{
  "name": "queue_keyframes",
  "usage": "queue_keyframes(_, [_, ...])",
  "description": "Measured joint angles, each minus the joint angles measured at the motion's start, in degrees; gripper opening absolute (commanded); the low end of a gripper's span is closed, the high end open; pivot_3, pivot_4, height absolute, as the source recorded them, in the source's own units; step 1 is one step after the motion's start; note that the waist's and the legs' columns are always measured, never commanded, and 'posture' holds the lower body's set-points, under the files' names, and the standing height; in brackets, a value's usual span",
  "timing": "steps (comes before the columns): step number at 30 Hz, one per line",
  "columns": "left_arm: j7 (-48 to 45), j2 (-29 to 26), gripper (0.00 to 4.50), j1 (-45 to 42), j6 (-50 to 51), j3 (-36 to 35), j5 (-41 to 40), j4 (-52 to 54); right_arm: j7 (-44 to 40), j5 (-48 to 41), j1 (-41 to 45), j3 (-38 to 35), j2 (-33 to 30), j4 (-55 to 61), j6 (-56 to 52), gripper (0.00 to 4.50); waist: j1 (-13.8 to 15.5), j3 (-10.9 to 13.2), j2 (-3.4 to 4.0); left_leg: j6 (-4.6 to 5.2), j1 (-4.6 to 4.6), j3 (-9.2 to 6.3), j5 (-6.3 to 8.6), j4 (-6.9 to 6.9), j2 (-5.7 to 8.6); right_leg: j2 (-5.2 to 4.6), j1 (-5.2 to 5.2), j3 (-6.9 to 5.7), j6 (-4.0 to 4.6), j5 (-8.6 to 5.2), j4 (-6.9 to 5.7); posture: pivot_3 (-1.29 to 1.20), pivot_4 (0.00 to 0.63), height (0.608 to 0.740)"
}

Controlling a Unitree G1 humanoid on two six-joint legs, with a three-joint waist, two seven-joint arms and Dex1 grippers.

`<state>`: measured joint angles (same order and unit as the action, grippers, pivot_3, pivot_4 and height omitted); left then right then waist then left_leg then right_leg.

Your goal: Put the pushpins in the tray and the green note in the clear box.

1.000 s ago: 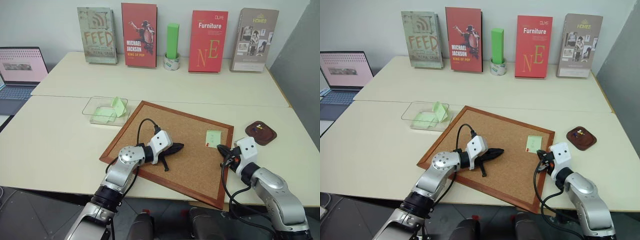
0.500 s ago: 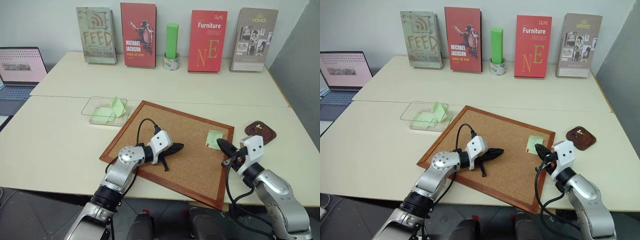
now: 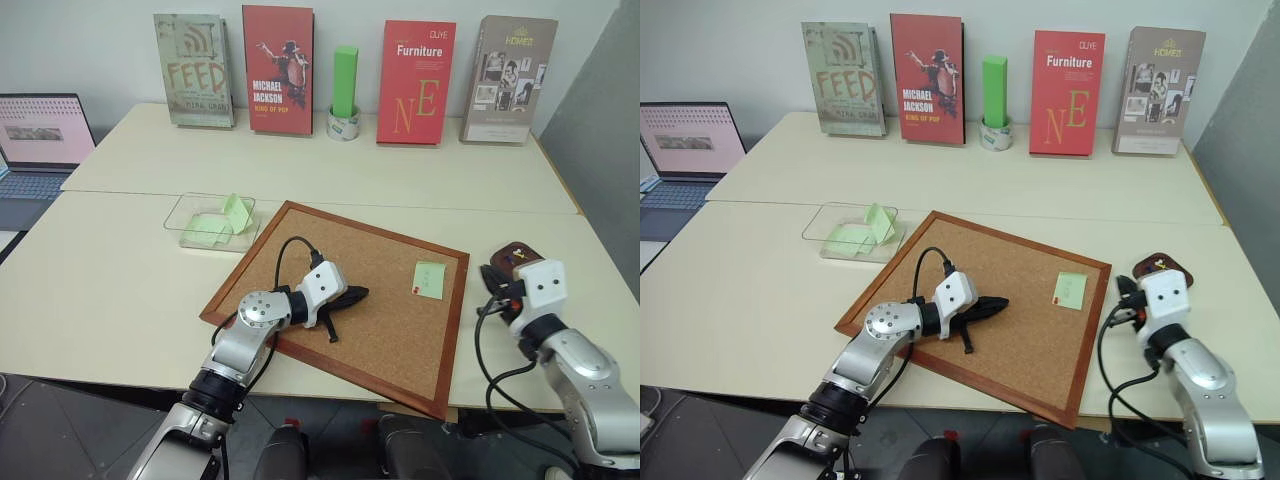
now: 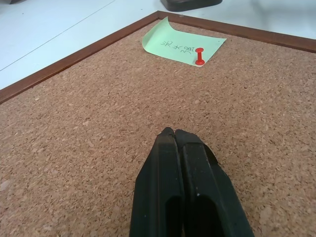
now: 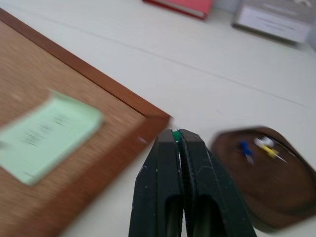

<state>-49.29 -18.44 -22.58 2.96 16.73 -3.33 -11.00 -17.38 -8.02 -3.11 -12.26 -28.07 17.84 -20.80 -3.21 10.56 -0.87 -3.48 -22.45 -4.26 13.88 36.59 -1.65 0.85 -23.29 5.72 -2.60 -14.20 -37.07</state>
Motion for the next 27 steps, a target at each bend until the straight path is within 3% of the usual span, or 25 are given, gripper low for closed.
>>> queue_keyframes(9, [0.2, -0.1, 0.00, -0.3, -0.2, 0.3, 0.3, -0.2, 1.0, 7.3, 7.2, 0.6, -6.3, -15.3, 3.3, 0.01, -0.1, 0.0, 0.03, 0.01, 0.00, 0.05, -0.01, 0.05, 0.02, 0.00, 0.02, 0.05, -0.04, 0.02, 0.00, 0.00, 0.150, 0.740])
queue_keyframes(17, [0.3, -0.1, 0.00, -0.2, -0.4, 0.5, 0.3, -0.1, -1.3, 9.0, 11.1, 2.5, -7.2, -20.8, 3.7, 1.51, 0.0, 0.0, 0.04, 0.02, -0.01, 0.05, -0.01, 0.04, 0.04, 0.00, 0.04, 0.07, -0.10, 0.06, -0.01, 0.00, 0.150, 0.740])
queue_keyframes(27, [1.0, -0.1, 0.00, -0.1, -0.4, 0.5, 0.3, -0.1, -1.0, 9.2, 12.7, 2.1, -7.8, -21.0, 1.4, 3.72, -0.1, 0.0, 0.04, 0.03, 0.01, 0.05, -0.02, 0.07, 0.04, 0.00, 0.06, 0.08, -0.12, 0.07, -0.02, 0.00, 0.150, 0.740])
